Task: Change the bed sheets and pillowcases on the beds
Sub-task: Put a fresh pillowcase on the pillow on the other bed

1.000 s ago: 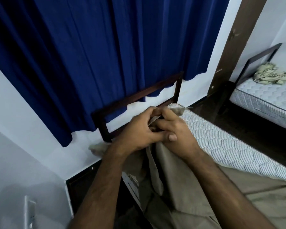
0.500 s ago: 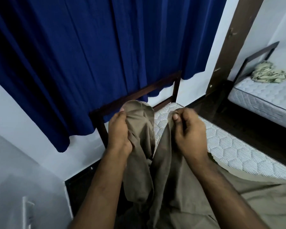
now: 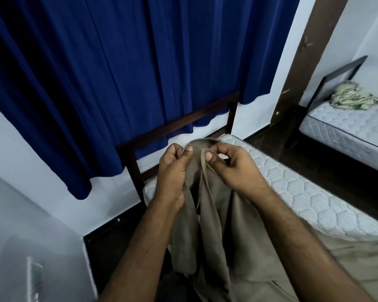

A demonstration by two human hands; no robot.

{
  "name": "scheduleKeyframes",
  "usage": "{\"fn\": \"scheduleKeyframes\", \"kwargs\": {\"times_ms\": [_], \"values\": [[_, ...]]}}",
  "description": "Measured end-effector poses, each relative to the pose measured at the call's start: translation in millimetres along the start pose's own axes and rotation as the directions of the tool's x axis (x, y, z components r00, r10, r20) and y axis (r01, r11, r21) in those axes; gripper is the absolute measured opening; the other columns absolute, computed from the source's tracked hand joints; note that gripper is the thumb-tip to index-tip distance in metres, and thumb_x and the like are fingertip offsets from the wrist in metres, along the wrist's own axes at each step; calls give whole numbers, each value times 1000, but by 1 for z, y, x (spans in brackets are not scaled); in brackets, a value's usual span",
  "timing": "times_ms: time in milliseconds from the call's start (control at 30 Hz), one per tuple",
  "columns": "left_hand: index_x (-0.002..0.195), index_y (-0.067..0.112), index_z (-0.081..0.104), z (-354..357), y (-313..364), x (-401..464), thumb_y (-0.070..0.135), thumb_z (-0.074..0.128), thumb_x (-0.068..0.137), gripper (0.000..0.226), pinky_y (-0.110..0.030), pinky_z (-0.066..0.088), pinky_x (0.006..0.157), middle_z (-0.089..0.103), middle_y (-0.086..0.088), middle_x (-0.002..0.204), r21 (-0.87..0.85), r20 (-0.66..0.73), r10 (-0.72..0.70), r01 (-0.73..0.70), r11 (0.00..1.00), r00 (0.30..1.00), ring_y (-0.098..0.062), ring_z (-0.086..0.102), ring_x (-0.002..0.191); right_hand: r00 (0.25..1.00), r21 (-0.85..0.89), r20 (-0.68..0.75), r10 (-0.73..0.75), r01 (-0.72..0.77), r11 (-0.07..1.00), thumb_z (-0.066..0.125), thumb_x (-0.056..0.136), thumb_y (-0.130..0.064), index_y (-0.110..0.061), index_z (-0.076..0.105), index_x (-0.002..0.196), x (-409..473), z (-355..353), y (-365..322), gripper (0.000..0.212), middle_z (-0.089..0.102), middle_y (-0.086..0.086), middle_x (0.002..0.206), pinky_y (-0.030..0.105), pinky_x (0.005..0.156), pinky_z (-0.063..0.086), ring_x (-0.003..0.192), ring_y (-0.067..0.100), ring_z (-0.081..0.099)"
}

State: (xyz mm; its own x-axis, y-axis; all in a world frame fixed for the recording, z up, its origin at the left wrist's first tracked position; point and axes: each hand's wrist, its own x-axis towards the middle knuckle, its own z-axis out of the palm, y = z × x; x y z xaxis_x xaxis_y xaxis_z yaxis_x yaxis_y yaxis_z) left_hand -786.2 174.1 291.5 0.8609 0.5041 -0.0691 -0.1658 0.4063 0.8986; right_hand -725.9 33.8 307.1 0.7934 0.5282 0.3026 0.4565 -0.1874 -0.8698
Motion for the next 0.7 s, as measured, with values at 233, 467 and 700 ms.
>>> {"fn": "scheduleKeyframes", "kwargs": {"times_ms": [233,467,700], "values": [[67,26,41,-2,5,-5,8,62,97,41,-30,42,76,42,1,71,-22,64,27,-25,999,998,-11,43,71,975,483,-160,155,-60,874,68,94,-11,0,71,99,-2,0,12,13,64,2,130,22,94,52,117,12,64],[81,21,45,-2,4,-11,5,57,95,24,-34,39,66,44,-6,73,233,164,52,-90,968,985,-21,42,70,942,731,-193,276,-49,680,62,97,-11,3,70,104,3,3,0,18,72,13,94,29,79,58,83,17,67],[120,33,58,5,16,-16,46,62,94,29,-27,50,65,67,7,81,544,312,147,-303,782,939,-11,63,76,945,716,-189,267,-54,696,64,97,-11,5,66,113,-1,7,0,23,68,30,110,48,94,52,97,36,64]]}}
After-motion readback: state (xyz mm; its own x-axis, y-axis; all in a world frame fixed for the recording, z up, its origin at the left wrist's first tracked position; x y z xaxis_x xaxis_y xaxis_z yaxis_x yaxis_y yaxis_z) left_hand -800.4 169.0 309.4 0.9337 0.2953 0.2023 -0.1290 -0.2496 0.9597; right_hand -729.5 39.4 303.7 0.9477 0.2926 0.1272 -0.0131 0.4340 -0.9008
